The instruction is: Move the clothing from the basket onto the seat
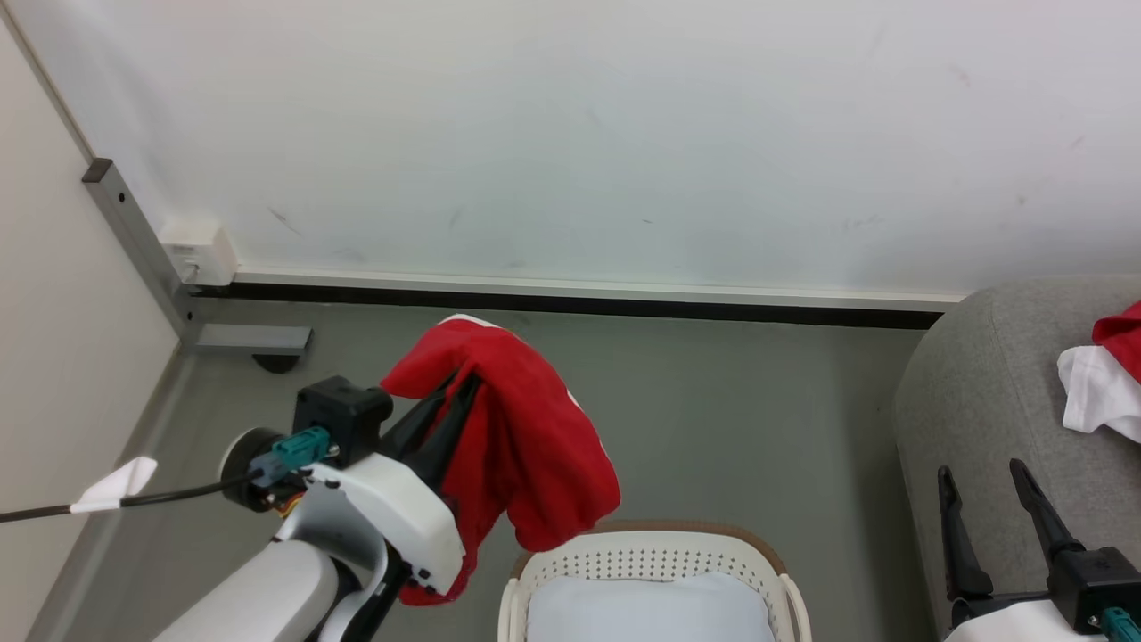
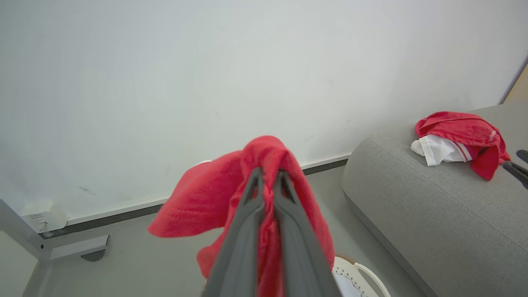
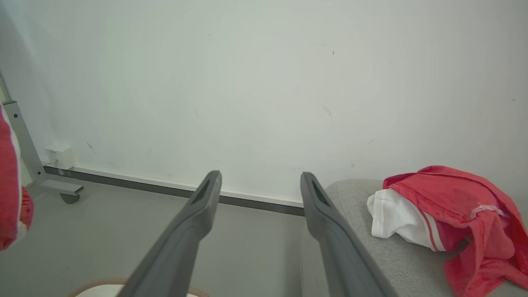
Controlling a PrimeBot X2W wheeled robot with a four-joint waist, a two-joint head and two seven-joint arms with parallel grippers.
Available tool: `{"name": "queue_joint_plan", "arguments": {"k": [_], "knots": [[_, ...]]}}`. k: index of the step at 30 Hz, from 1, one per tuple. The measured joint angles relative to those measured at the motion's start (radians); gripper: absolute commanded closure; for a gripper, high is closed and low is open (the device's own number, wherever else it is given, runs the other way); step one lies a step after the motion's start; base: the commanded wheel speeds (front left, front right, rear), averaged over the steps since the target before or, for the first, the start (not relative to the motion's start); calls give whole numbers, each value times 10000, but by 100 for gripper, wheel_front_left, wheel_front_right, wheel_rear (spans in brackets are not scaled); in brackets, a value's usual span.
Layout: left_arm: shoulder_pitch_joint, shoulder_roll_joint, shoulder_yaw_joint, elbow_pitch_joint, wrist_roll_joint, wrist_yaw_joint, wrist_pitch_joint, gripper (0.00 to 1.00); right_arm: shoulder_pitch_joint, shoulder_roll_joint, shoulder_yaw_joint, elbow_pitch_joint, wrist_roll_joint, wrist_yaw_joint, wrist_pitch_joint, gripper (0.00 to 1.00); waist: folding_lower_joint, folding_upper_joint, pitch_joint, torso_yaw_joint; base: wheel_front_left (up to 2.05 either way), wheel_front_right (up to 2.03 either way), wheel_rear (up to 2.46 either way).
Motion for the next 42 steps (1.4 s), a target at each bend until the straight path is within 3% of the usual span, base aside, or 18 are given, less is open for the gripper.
{"name": "queue_joint_plan", "arguments": {"k": [10,26,31,40,41,42], "knots": [[-105,105,-23,-416,25,58,121,100,-34,-6,932,-25,-61,0,0,0,0,0,-16,77,0,0,0],[-1303,-616,-742,-466,407,-351,610,100,-1338,0,5622,-42,196,2,-2,0,2,0,52,-382,0,0,0],[-1660,-1024,-1083,-380,533,-545,711,100,-1940,2,5904,132,230,2,-2,0,2,0,93,-476,0,0,0],[-2029,-1801,-1697,-502,708,-861,932,100,-2595,-4,5450,888,-430,0,-2,0,2,0,75,-559,0,0,0],[-2036,-1868,-1733,-500,706,-863,936,100,-2624,-4,5442,1089,-343,0,0,77,2,0,62,-567,0,0,0],[-2040,-1904,-1758,-487,706,-863,947,100,-2628,-15,5436,1143,-272,2,0,100,2,0,50,-575,0,0,0]]}}
